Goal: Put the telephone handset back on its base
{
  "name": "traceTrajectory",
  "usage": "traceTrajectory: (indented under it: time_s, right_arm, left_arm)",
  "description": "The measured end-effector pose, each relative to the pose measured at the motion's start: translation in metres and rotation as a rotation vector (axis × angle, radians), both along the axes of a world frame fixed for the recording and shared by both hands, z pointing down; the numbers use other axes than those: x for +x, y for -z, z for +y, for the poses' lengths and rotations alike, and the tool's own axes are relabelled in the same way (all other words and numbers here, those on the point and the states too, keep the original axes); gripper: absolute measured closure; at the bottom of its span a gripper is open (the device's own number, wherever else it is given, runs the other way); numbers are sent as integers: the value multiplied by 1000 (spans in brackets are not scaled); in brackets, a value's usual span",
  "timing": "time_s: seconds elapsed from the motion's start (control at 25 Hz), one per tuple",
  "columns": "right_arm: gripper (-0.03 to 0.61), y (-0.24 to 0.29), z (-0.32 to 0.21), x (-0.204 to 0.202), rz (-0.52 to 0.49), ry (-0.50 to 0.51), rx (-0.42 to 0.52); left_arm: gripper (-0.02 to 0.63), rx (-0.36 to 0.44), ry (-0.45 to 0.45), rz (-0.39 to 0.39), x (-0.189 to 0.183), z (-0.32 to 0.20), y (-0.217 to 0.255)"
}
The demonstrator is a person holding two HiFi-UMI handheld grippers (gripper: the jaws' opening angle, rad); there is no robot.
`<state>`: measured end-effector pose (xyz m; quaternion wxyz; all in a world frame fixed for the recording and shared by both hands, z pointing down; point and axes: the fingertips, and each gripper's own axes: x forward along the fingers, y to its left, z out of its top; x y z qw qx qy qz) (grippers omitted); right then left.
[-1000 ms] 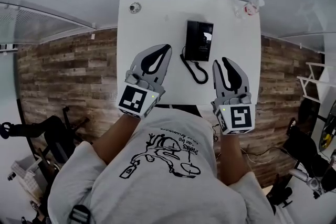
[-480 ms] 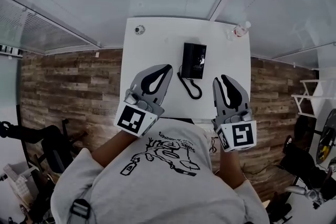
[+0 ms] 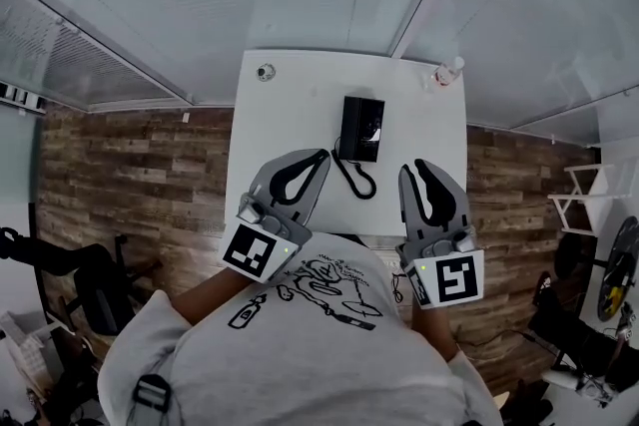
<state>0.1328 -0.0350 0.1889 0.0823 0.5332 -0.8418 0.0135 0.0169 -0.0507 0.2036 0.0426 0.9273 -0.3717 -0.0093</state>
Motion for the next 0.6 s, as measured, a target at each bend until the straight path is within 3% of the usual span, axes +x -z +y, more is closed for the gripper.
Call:
traceTrajectory:
  time_s: [0.6]
  right_arm:
    - [526,4,15,9,0,18,13]
  left_arm:
    - [611,-6,1,-10,18,19,-1]
